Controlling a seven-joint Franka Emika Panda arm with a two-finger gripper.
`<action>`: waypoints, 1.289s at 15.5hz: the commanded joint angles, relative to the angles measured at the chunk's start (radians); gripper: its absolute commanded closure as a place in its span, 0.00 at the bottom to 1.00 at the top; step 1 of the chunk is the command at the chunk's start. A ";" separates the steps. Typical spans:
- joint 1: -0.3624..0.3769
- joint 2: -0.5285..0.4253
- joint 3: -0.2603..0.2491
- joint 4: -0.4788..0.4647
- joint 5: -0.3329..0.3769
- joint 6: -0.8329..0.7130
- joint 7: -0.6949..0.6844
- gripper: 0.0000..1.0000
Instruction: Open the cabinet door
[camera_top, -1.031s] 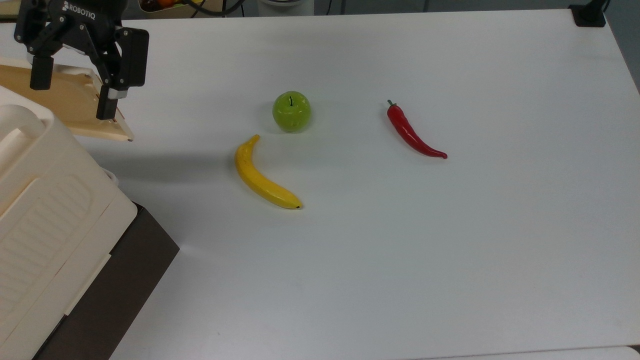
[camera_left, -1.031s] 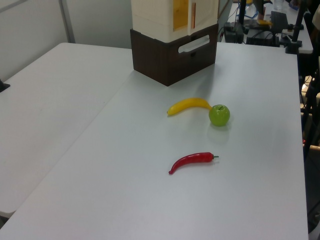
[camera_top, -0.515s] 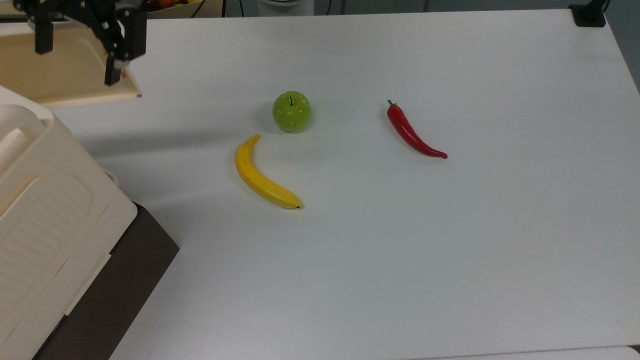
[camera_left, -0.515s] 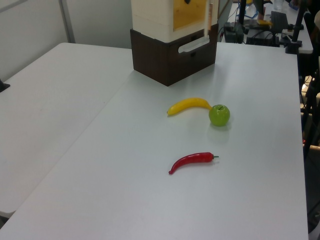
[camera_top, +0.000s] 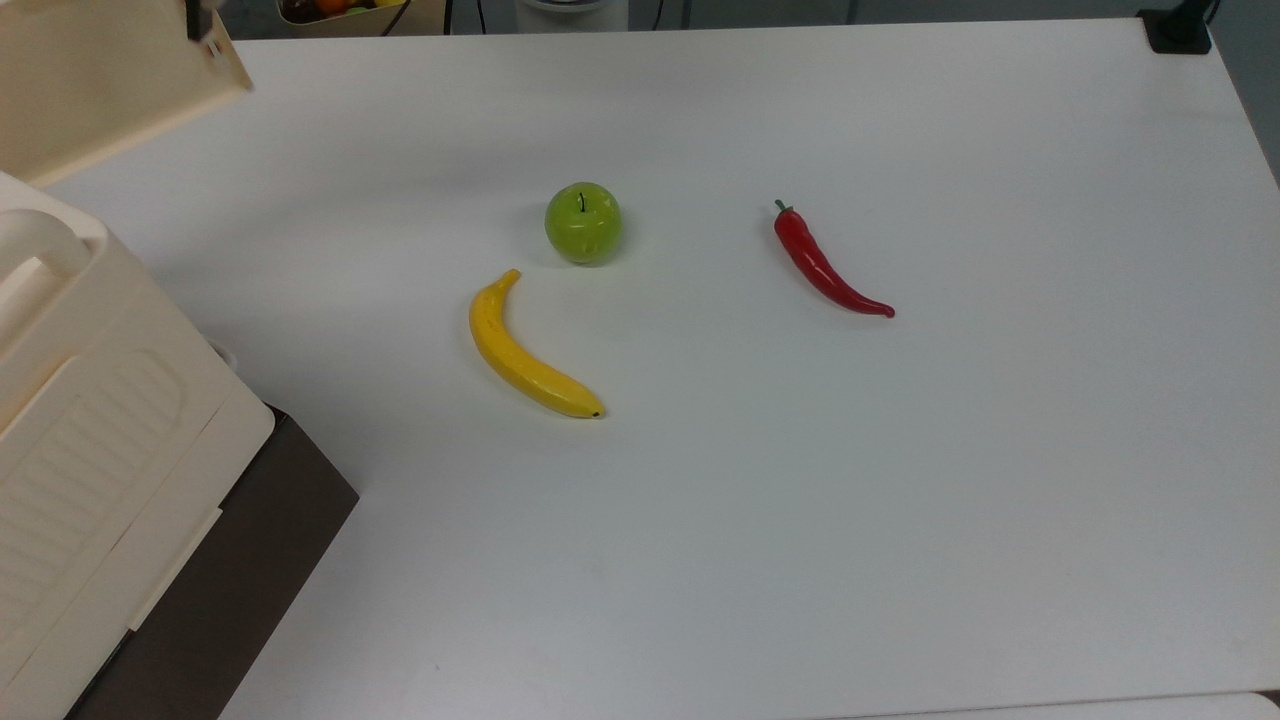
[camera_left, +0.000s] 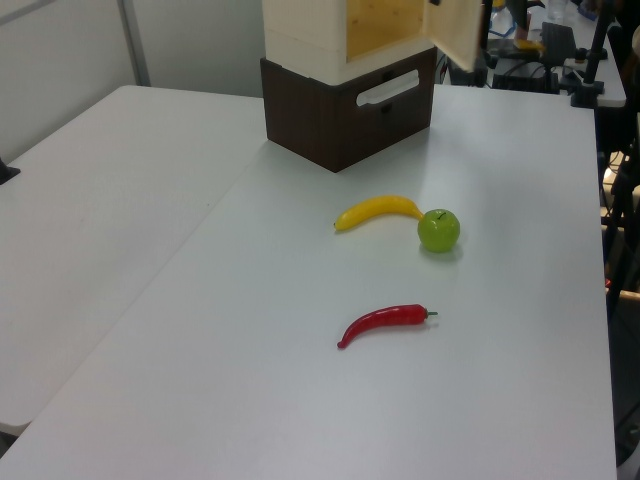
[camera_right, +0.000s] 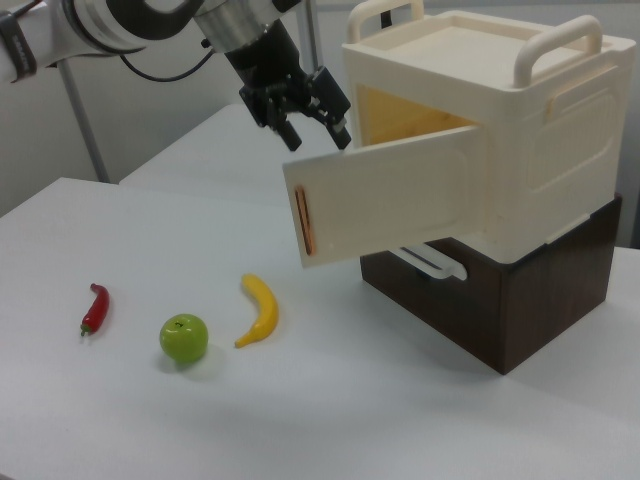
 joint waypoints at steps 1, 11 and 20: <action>0.008 -0.017 -0.002 -0.021 0.020 -0.044 -0.061 0.00; 0.094 -0.016 0.046 -0.051 0.164 -0.120 -0.006 0.00; 0.261 -0.020 0.053 -0.160 0.164 -0.171 0.197 0.00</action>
